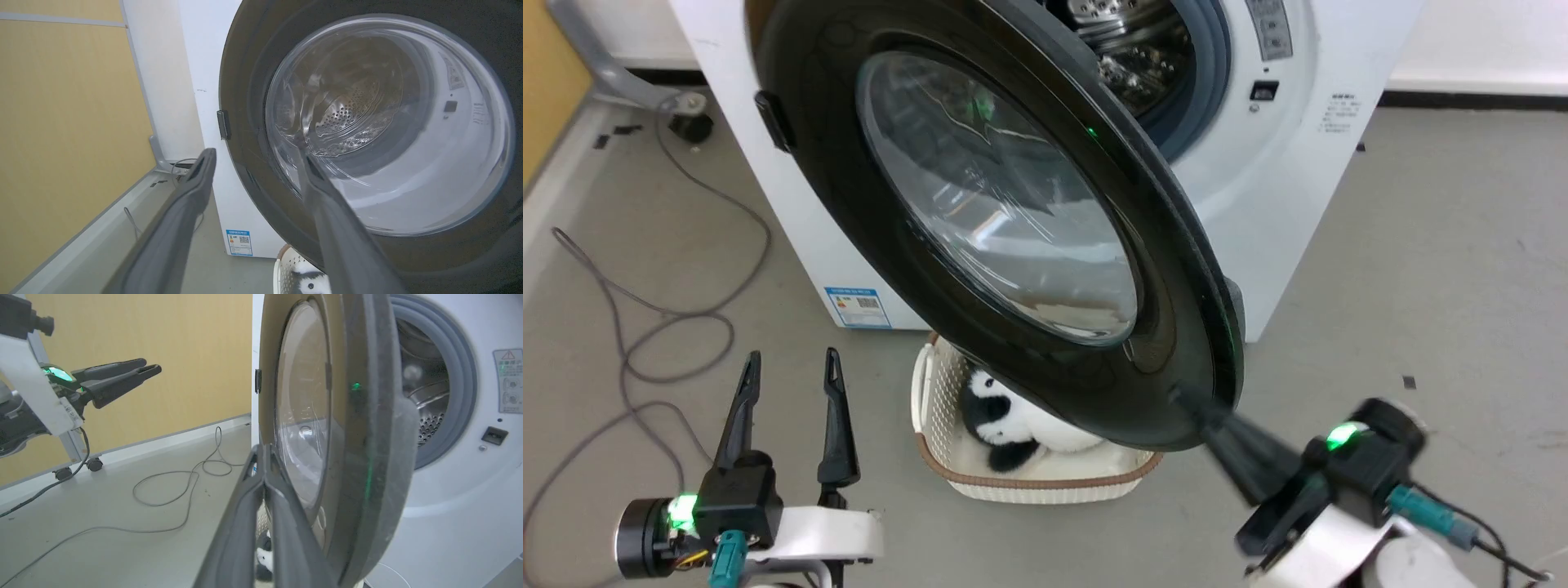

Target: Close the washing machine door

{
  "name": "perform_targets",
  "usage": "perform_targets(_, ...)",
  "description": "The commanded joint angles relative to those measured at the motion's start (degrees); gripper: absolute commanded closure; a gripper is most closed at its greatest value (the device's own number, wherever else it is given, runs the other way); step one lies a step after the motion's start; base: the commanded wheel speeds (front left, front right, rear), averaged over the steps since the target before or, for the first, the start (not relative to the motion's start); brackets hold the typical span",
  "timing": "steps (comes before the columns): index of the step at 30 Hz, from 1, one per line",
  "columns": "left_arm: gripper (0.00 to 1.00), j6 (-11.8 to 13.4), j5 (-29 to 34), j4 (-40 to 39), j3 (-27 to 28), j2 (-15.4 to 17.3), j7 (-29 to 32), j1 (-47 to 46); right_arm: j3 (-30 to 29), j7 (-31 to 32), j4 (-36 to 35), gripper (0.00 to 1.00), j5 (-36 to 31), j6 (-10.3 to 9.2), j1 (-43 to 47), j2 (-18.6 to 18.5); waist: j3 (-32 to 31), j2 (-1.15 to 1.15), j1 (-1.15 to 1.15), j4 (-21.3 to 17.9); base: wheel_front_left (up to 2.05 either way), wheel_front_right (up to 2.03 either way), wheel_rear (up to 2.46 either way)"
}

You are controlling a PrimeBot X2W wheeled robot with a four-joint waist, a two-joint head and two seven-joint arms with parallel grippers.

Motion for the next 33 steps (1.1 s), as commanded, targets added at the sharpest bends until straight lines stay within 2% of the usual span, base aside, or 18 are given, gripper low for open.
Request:
perform_targets(1, 0.0, 0.2, 0.4, -0.3, -0.2, -0.2, -0.2, -1.0, -1.0, -0.2, 0.9, 1.0, -0.2, 0.03, 0.6, 0.2, 0.9, 0.0, 0.0, -0.4, 0.0, 0.0, 0.0)
perform_targets(4, 0.0, 0.4, 0.4, -0.6, -0.7, -0.3, -0.2, -2.4, -4.8, -0.2, 3.0, 1.0, -0.4, 0.03, -0.3, 0.6, 3.3, 0.0, 0.0, -1.1, 0.0, 0.0, 0.0)
perform_targets(13, 0.0, 0.6, 0.6, -1.2, -1.1, -0.4, -0.2, -5.0, -10.3, -0.3, 5.5, 1.0, -0.1, 0.03, -4.5, 1.2, 7.8, 0.0, 0.0, -1.5, 0.0, 0.0, 0.0)
perform_targets(21, 0.0, 0.6, 0.8, -1.9, -2.5, -0.5, -0.2, -9.3, -14.7, -0.3, 10.7, 1.0, -0.5, 0.03, -15.0, 0.8, 14.3, 0.0, 0.0, -0.2, 0.0, 0.0, 0.0)
perform_targets(33, 0.0, 0.8, 0.8, -3.0, -3.8, -0.6, -0.2, -14.4, -21.1, -0.3, 19.7, 1.0, 0.6, 0.03, -30.1, -1.8, 22.4, 0.0, 0.0, 2.5, 0.0, 0.0, 0.0)
